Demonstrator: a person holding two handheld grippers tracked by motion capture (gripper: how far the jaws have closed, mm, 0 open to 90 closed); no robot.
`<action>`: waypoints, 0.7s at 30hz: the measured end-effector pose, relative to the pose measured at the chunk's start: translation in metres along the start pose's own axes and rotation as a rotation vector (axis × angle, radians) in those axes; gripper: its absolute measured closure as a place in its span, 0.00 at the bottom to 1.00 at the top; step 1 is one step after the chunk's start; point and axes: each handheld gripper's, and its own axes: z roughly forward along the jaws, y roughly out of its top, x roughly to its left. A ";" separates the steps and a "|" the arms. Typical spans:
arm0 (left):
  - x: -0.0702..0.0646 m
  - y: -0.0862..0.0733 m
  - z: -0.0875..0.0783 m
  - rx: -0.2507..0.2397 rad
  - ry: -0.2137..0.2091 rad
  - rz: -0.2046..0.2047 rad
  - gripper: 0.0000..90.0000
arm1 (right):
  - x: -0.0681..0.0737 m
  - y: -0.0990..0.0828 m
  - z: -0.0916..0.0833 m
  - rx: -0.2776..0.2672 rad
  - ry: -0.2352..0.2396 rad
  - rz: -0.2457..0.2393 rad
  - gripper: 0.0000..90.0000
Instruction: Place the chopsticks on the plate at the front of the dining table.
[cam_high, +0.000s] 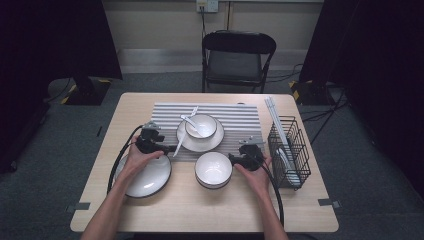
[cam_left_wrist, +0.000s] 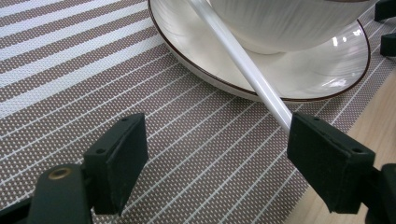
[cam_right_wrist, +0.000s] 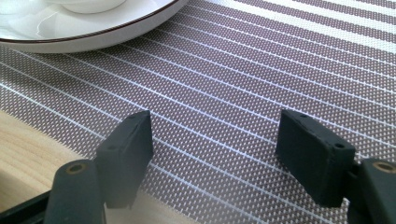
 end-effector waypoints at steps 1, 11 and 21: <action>0.000 0.000 0.000 -0.002 -0.001 -0.002 0.22 | 0.000 0.000 0.000 0.000 0.000 0.001 0.30; -0.004 0.002 0.003 0.009 -0.011 0.011 0.21 | 0.000 0.000 0.000 0.000 0.000 0.001 0.30; -0.010 0.003 0.007 0.010 -0.016 0.015 0.20 | 0.000 0.000 0.000 -0.001 0.001 0.000 0.30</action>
